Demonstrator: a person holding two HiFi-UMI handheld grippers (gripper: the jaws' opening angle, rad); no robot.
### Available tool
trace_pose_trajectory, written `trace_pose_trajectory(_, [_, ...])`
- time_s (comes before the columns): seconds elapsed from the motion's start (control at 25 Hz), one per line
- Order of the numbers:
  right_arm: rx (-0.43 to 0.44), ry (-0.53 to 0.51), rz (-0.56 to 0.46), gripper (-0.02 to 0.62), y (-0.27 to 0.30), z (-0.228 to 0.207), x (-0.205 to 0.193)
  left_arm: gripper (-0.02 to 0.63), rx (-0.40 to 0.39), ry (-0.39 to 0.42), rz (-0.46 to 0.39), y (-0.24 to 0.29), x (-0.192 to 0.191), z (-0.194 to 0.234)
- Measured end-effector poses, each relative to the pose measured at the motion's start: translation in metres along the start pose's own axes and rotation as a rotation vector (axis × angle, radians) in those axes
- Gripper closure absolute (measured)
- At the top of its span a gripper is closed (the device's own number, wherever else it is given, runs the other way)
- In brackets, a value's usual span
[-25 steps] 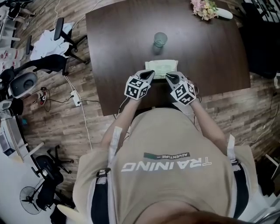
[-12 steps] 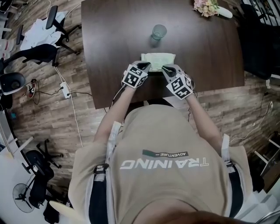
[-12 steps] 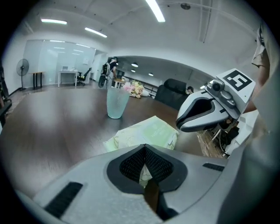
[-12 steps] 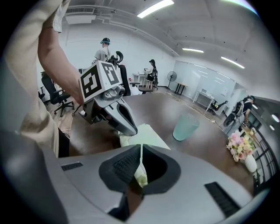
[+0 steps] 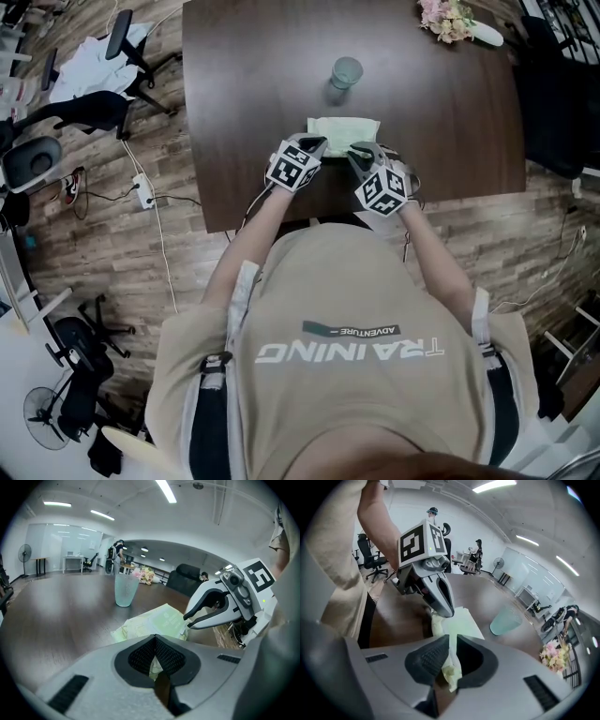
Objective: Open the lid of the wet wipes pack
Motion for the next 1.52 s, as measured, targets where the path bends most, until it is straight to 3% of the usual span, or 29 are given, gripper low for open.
trace_pose_trajectory(0.36, [0.032, -0.203, 0.064, 0.568, 0.015, 0.009, 0.005, 0.597, -0.007, -0.007, 0.016, -0.001, -0.001, 0.001])
trace_pose_trajectory(0.6, [0.038, -0.198, 0.068, 0.529, 0.014, 0.004, 0.006, 0.597, -0.008, -0.015, 0.016, -0.001, 0.000, 0.002])
trace_pose_trajectory(0.76, [0.037, -0.267, 0.101, 0.497, 0.015, 0.006, 0.009, 0.597, -0.012, -0.017, 0.017, 0.000, 0.001, 0.002])
trace_pose_trajectory(1.0, [0.007, -0.289, 0.121, 0.499, 0.024, 0.008, 0.005, 0.597, -0.009, -0.016, 0.015, 0.000, -0.002, 0.002])
trace_pose_trajectory(1.2, [-0.011, -0.285, 0.082, 0.499, 0.024, 0.008, 0.003, 0.597, -0.010, -0.006, 0.022, -0.001, -0.001, 0.002])
trace_pose_trajectory(1.52, [0.114, -0.187, 0.064, 0.503, 0.015, -0.005, 0.008, 0.597, -0.002, 0.099, 0.072, 0.001, 0.003, -0.001])
Point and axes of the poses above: the fingertips, and each gripper's own axes: y forward along the fingers, z to its left, x out of its top, the point moved 6 cm from there along -y, backward along the fingers, and after that the axes turned 1 degree about x, right-handed, at the moved point
